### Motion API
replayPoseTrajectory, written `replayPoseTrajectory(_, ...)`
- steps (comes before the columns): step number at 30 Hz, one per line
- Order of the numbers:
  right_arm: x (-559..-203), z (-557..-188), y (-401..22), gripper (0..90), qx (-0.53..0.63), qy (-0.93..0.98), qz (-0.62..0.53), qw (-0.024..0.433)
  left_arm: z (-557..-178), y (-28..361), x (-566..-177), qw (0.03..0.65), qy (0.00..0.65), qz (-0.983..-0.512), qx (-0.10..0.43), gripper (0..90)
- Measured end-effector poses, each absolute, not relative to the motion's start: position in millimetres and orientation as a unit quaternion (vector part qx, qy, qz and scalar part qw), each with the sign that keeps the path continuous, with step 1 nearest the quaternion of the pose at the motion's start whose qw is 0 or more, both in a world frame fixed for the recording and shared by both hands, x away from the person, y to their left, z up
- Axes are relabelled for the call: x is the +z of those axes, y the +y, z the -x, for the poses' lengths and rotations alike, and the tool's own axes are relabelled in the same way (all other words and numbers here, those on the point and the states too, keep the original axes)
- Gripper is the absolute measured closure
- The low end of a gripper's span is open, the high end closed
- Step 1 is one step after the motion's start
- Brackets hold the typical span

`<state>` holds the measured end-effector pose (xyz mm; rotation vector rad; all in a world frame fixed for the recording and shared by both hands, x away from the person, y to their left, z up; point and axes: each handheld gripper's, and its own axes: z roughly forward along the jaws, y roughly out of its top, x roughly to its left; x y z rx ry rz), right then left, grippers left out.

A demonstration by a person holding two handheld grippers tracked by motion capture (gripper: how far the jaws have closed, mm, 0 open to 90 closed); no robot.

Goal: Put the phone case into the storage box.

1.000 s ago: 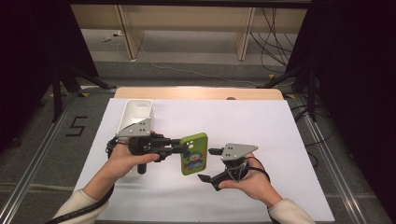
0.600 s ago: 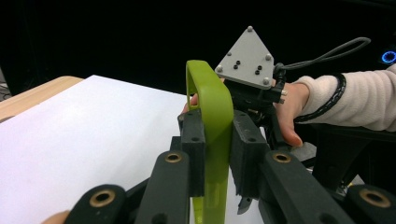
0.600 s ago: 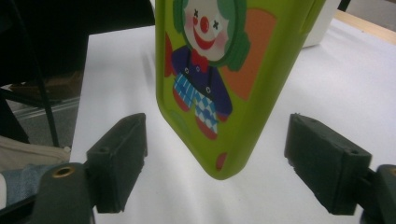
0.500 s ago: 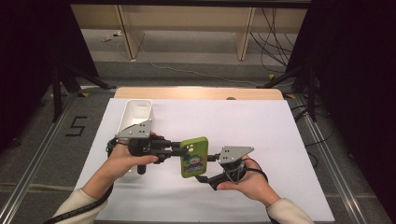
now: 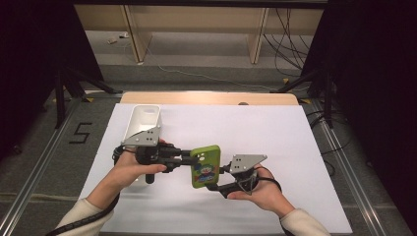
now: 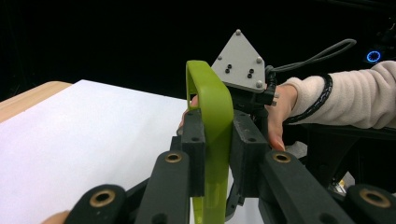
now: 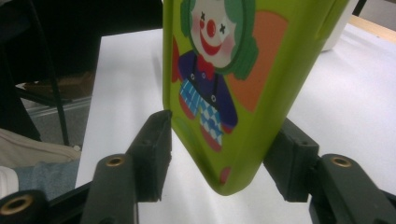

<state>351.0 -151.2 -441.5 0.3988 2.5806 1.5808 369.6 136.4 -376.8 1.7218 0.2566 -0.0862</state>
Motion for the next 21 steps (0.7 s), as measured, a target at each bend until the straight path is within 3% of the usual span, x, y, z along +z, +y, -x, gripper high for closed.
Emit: replayPoseTrajectory(21, -440.2, -353.1, -154.3, 64.5, 0.524, 0.841, -0.13, 0.037, -370.7, 134.9, -379.1, 0.652, 0.104, -0.751, -0.035, 77.4)
